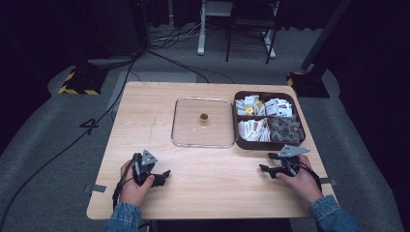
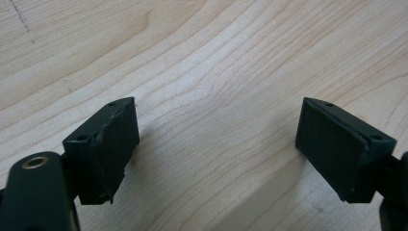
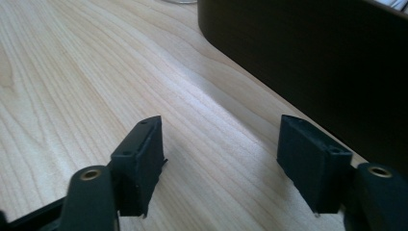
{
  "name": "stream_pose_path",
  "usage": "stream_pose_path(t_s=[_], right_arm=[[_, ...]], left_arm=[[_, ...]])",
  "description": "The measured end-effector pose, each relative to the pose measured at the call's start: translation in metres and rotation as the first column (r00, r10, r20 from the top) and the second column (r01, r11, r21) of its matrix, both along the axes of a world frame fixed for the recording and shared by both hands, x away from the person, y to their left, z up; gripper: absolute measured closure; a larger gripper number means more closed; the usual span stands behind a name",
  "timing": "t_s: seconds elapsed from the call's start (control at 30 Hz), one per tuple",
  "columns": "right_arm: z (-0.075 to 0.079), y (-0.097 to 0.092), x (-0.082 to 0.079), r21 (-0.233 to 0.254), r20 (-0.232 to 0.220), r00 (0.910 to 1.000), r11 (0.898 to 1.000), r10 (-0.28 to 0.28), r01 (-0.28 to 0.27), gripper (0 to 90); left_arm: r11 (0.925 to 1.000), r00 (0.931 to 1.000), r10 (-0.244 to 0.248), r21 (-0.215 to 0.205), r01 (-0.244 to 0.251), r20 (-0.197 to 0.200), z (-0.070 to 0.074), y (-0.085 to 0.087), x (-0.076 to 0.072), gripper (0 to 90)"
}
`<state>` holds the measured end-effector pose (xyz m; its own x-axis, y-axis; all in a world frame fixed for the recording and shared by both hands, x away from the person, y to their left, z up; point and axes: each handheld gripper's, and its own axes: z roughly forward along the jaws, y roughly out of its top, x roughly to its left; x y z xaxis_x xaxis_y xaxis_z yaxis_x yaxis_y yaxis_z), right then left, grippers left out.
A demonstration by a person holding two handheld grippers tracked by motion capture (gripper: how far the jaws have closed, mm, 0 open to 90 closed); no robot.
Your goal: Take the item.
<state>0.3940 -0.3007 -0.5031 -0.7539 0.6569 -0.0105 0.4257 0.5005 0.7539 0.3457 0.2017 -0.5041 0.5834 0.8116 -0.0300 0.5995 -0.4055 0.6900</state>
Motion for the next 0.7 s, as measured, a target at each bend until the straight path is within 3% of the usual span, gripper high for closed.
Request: stream_pose_path(t_s=[0.43,0.57,0.63,0.67,0.7], right_arm=[[0.000,-0.002,0.001,0.014,-0.007,1.0000,1.000,0.002,-0.002,38.6],[0.000,-0.003,-0.002,0.022,-0.008,0.9999,1.000,-0.010,0.010,41.5],[0.000,-0.004,-0.003,0.024,-0.012,0.9998,1.000,-0.016,0.016,41.6],[0.000,-0.004,-0.003,0.027,-0.011,0.9998,0.999,-0.018,0.018,41.6],[0.000,-0.005,-0.004,0.027,-0.012,0.9997,0.999,-0.023,0.023,41.7]], left_arm=[[1.0000,1.0000,-0.007,0.000,0.007,0.006,0.000,0.005,0.002,15.2],[0.9991,1.0000,0.005,-0.043,-0.005,-0.009,0.000,0.011,0.008,15.2],[0.9995,1.0000,0.002,-0.031,-0.003,-0.006,0.000,0.013,0.012,15.2],[1.0000,1.0000,0.000,0.001,0.000,0.002,0.000,0.014,0.014,15.2],[1.0000,1.0000,-0.003,-0.003,0.003,0.000,0.000,0.015,0.015,14.8]])
